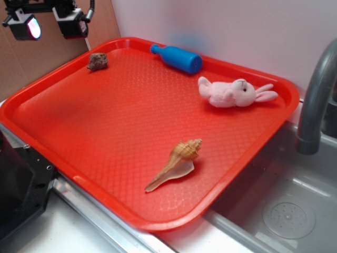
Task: Grab the rock.
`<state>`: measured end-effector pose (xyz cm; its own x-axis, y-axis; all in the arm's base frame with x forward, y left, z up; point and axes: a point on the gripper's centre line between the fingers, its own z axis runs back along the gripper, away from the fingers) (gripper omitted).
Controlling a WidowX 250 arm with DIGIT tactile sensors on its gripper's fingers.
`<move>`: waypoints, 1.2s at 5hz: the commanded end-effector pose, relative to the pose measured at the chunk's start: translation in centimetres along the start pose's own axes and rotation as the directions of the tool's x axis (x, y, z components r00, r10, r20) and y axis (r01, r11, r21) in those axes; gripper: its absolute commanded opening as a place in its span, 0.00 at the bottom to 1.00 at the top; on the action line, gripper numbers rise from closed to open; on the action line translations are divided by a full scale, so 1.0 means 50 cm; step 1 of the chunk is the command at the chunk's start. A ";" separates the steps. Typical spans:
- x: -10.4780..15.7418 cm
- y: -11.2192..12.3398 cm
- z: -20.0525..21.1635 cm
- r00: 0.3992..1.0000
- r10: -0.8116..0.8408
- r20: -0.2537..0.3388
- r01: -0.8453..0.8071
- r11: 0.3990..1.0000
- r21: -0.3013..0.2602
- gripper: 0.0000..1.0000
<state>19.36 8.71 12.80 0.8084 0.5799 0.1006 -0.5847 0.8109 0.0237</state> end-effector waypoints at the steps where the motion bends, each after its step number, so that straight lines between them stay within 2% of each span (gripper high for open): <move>1: 0.093 -0.013 -0.087 0.985 0.151 0.084 -0.150 0.988 -0.021 1.00; 2: 0.136 -0.013 -0.116 0.975 0.168 0.142 -0.164 0.986 -0.042 1.00; 3: 0.157 0.005 -0.145 0.974 0.188 0.129 -0.186 0.982 -0.024 1.00; 4: 0.164 0.038 -0.142 0.955 0.245 0.168 -0.249 0.968 0.004 1.00; 5: 0.176 0.053 -0.157 0.955 0.251 0.158 -0.251 0.968 -0.023 1.00; 6: 0.199 0.019 -0.193 0.967 0.218 0.133 -0.215 0.976 -0.040 1.00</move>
<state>27.22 14.89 2.32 0.6483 0.7398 0.1797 -0.7498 0.6614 -0.0178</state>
